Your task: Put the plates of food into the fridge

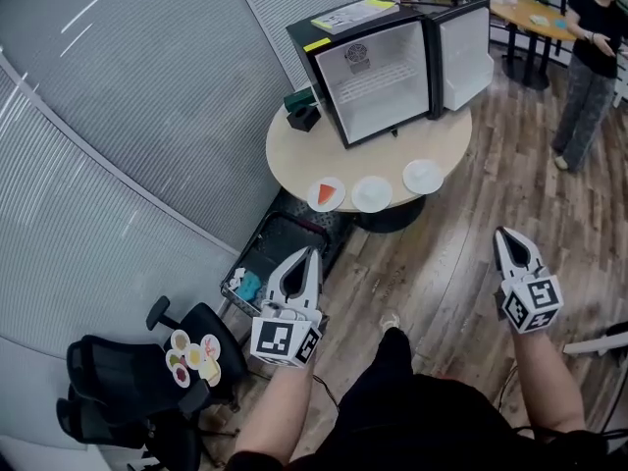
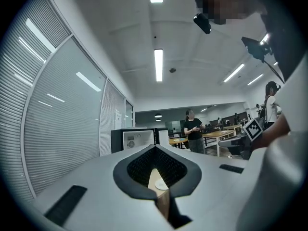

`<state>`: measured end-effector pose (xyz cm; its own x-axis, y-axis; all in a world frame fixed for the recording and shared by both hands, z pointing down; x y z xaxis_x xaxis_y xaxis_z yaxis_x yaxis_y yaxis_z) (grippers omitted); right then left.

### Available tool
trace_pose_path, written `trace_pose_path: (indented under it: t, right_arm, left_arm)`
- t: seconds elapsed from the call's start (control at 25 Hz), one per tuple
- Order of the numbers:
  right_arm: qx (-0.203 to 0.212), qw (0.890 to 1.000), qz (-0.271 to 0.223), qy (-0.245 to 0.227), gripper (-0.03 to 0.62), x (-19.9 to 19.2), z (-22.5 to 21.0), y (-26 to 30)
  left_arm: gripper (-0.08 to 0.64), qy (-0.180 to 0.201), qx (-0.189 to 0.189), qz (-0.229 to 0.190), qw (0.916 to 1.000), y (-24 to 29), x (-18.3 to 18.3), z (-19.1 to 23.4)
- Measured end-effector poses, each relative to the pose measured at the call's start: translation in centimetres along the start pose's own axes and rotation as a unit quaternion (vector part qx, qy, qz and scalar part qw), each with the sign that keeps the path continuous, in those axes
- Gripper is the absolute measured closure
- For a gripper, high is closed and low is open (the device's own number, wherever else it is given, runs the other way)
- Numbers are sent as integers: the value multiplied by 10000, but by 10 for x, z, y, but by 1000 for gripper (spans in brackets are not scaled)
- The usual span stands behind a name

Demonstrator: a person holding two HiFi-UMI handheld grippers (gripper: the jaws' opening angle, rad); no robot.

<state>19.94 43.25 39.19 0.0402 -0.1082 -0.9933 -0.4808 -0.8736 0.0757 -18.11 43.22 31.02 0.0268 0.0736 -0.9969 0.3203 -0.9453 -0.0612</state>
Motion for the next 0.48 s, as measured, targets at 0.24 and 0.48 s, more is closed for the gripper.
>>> trace_pose_path:
  t: [0.24,0.48]
  right_arm:
    - [-132,9999,-6,60,588,2,-15,41]
    - [-406,9988,121,257,588,-3,-37,101]
  left_arm:
    - [558,-79,-377,-62,9992,71,-10,16]
    - [558,-95,-605,-13,9981,142,-16,47]
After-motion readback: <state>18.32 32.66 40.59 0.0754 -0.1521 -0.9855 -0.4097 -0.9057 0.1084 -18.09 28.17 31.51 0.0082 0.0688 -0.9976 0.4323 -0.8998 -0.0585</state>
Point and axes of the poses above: the fingertips, and each gripper's own axes: y forward along the fingers, z to its left, x out of its top, the point moved 4 cm from there along -y, backward along the fingers, and after that the axes turned 10 degrees about x, right-handed, at the moved point
